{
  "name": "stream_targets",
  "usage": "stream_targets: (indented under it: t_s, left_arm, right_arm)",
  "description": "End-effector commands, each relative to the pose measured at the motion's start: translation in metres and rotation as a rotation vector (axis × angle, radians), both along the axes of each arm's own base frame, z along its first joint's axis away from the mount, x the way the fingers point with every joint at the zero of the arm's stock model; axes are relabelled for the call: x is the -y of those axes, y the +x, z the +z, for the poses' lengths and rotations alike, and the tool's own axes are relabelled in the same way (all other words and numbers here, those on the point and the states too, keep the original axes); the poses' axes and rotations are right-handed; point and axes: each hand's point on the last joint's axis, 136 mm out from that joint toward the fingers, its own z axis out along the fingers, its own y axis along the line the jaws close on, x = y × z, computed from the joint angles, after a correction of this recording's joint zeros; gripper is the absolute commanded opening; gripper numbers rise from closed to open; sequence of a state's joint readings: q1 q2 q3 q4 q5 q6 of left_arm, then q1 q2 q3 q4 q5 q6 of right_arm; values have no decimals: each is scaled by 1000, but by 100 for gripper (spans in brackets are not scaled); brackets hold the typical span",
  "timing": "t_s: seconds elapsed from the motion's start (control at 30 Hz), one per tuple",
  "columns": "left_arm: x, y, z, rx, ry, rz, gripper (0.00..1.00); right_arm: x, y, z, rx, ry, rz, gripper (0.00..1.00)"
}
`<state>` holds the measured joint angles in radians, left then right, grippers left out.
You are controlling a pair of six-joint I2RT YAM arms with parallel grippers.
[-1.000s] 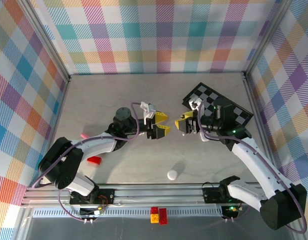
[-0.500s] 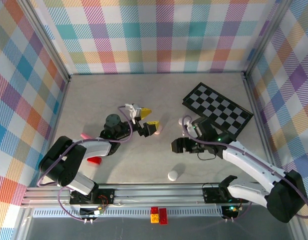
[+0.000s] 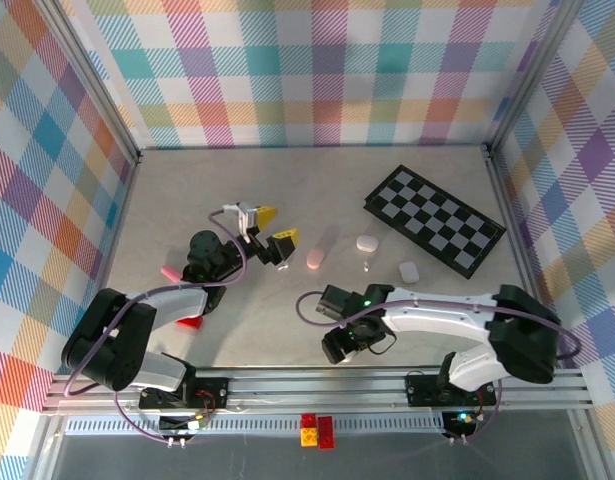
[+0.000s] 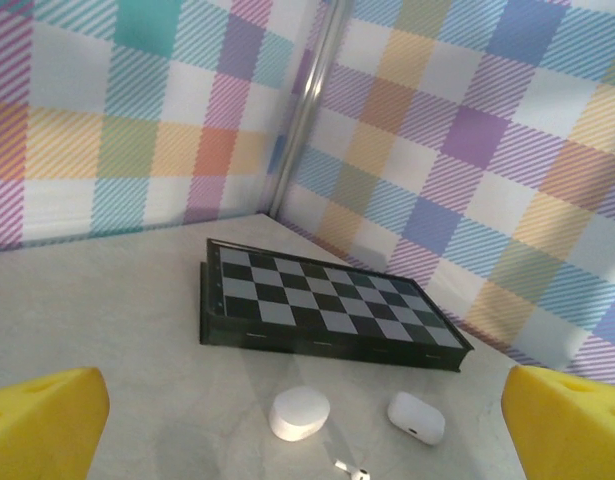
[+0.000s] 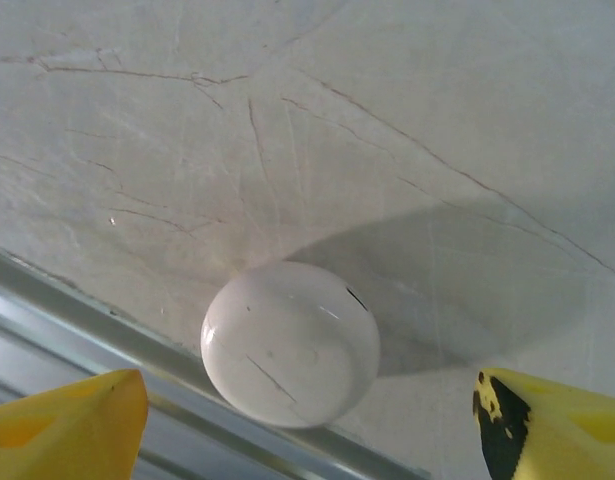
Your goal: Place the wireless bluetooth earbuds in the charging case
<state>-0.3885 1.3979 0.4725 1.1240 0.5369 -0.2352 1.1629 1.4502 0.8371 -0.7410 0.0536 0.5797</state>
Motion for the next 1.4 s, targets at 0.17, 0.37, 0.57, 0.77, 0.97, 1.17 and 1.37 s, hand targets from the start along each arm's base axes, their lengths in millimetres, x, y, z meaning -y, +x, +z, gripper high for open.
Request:
stream_targets:
  t_s: [0.17, 0.37, 0.57, 0.77, 0.97, 1.17, 1.37]
  left_arm:
    - [-9, -2, 0, 1, 8, 15, 100]
    - [-12, -3, 0, -4, 23, 18, 100]
    - [-12, -4, -1, -9, 27, 15, 100]
    - [-12, -5, -1, -8, 27, 11, 100]
    - [-13, -7, -1, -15, 34, 5, 100]
    - [-16, -10, 0, -16, 45, 16, 100]
    - [-17, -11, 0, -14, 61, 22, 100]
  right_arm:
    - [0, -4, -8, 9, -169, 131, 79]
    - [3, -11, -17, -40, -214, 152, 74]
    - [6, -10, -20, -33, -231, 157, 62]
    - [0, -3, -20, 12, -185, 188, 64]
    - [-3, -4, -25, 10, -177, 222, 59]
    - [0, -8, -21, -12, -181, 223, 62]
    - [5, -12, -18, -29, -182, 215, 64]
